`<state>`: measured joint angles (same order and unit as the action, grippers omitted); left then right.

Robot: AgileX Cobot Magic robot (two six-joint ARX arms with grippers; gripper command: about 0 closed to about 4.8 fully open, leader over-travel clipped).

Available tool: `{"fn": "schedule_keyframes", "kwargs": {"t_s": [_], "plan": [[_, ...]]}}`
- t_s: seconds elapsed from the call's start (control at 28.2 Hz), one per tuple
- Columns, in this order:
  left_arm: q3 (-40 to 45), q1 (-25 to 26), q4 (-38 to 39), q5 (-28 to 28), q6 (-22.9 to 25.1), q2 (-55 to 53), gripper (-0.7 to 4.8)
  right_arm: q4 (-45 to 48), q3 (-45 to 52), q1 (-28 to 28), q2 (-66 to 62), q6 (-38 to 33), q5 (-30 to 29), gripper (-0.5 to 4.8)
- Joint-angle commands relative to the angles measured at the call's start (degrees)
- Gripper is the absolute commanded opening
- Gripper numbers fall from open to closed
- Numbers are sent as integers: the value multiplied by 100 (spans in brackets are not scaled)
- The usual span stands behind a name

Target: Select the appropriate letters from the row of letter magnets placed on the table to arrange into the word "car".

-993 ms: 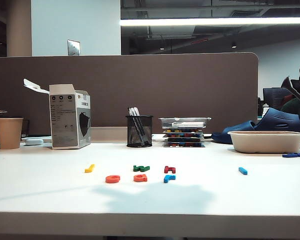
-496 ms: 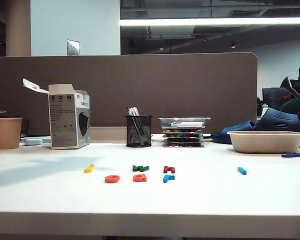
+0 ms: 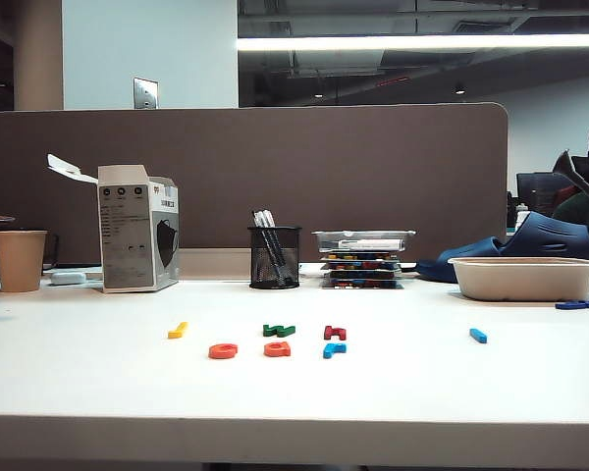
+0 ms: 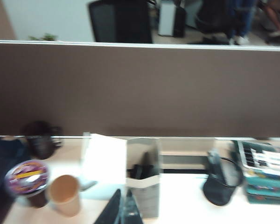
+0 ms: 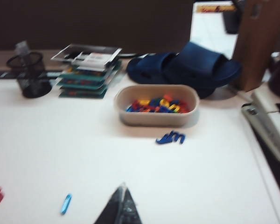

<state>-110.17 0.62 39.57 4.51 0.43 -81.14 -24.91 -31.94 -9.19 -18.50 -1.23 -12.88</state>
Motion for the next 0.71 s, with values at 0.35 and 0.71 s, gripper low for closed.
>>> {"fn": "schedule_keyframes", "kwargs": {"t_s": [0.35,0.71], "plan": [[2533,79,-181,-68,164,2330,-6,754,758,2,332,-31,-153,-7],[4666,81,-376,-74,-98,4725,-6,1250,1355,31,710,-181,-216,-7]]}}
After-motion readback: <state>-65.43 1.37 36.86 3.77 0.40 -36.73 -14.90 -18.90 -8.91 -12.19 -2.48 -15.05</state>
